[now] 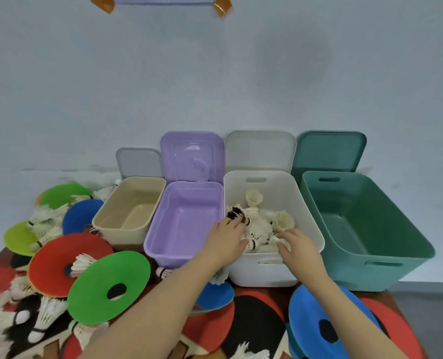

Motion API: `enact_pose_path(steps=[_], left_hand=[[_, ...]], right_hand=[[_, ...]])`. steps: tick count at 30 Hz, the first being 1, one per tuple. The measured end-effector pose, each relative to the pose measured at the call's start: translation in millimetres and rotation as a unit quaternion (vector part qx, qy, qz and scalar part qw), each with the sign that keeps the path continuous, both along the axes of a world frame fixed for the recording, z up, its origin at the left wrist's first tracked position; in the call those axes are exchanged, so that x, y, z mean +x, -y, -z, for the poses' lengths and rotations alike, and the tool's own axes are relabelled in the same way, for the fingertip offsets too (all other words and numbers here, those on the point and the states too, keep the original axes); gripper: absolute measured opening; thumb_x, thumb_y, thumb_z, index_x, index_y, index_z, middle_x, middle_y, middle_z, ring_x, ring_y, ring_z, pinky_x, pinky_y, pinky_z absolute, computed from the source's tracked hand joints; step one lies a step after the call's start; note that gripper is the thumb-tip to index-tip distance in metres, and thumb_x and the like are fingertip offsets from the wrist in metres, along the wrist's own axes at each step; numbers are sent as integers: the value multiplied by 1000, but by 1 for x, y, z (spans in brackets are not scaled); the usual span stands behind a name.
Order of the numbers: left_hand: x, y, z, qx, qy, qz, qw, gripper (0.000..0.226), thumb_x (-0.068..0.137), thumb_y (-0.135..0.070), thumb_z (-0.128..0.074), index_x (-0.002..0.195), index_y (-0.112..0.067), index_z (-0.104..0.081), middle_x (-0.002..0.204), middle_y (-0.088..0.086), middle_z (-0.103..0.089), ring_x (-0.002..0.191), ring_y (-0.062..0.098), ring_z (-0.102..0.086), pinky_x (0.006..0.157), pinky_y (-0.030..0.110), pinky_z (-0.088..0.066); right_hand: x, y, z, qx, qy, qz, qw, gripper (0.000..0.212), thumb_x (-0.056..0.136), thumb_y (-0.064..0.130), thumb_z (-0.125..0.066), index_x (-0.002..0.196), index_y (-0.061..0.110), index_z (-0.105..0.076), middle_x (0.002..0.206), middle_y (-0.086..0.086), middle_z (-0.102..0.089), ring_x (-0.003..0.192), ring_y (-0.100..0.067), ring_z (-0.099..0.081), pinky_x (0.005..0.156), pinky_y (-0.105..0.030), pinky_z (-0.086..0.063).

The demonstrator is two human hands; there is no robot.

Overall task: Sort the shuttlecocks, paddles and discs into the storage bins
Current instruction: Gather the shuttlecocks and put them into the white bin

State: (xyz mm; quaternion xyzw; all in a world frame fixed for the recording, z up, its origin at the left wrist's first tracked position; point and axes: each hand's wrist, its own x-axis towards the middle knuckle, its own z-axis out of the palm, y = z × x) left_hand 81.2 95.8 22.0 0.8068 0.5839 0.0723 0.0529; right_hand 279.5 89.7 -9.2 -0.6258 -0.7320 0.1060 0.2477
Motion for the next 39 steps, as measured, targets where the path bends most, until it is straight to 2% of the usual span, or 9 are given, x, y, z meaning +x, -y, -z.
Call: enact_pose_path(steps=[7,11,16,19,23,28,31,35,39], left_hand=[[-46,30,-6,41,-8,-21,999,48,98,-33,-37,143,-17,-32,151,1,-28,137,20,-25,109,34,-17],[-92,48,-12,67,-8,-27,997,47,98,-33,-37,142,-18,-34,152,1,-27,138,18,-26,108,32,-18],[-154,85,-17,81,10,-12,997,43,82,-36,-39,108,-15,-66,118,6,-64,103,23,-63,85,36,-49],[-200,108,-16,71,8,-19,997,45,88,-36,-38,124,-18,-56,135,1,-52,121,21,-50,99,34,-33],[-273,137,-5,80,24,-44,996,43,91,-38,-38,130,-23,-50,137,-7,-46,125,16,-41,95,30,-16],[-359,172,24,40,53,-85,994,36,95,-35,-42,129,-26,-51,135,-11,-46,126,11,-36,96,29,-15],[-397,194,40,11,78,-101,992,34,95,-35,-42,126,-26,-52,131,-11,-48,125,12,-37,99,30,-15],[-437,218,59,-5,63,-157,986,36,94,-34,-46,130,-27,-48,136,-10,-43,129,13,-32,104,33,-18],[-470,230,73,-41,57,-209,975,44,93,-39,-48,134,-26,-44,140,-9,-39,131,15,-31,105,34,-18]], right_hand=[[-39,14,4,113,7,-24,993,25,76,5,-68,100,8,-68,100,-12,-64,92,-35,-58,79,-45,-47],[-77,36,-6,147,-22,-83,985,34,83,24,-43,103,12,-68,95,-5,-63,83,-29,-57,73,-38,-46],[-141,61,-8,114,-68,-139,981,30,89,21,-48,112,15,-65,98,-1,-61,84,-24,-57,73,-34,-46],[-190,79,-4,82,-97,-162,979,28,92,21,-50,116,17,-63,99,3,-59,90,-19,-56,77,-32,-46],[-257,107,3,26,-122,-201,972,34,86,35,-46,109,19,-66,95,9,-58,90,-16,-56,78,-31,-44],[-333,141,27,-10,-101,-237,966,35,83,39,-48,106,21,-67,94,10,-60,91,-7,-54,80,-26,-43],[-366,162,44,-41,-87,-247,964,38,84,45,-47,108,23,-66,97,11,-60,94,-9,-55,81,-26,-43],[-407,183,59,-72,-84,-256,960,30,86,35,-57,113,23,-64,102,8,-60,98,-11,-52,84,-29,-42],[-446,192,66,-103,-35,-255,961,37,80,47,-57,107,22,-65,99,6,-59,95,-15,-52,81,-28,-38]])
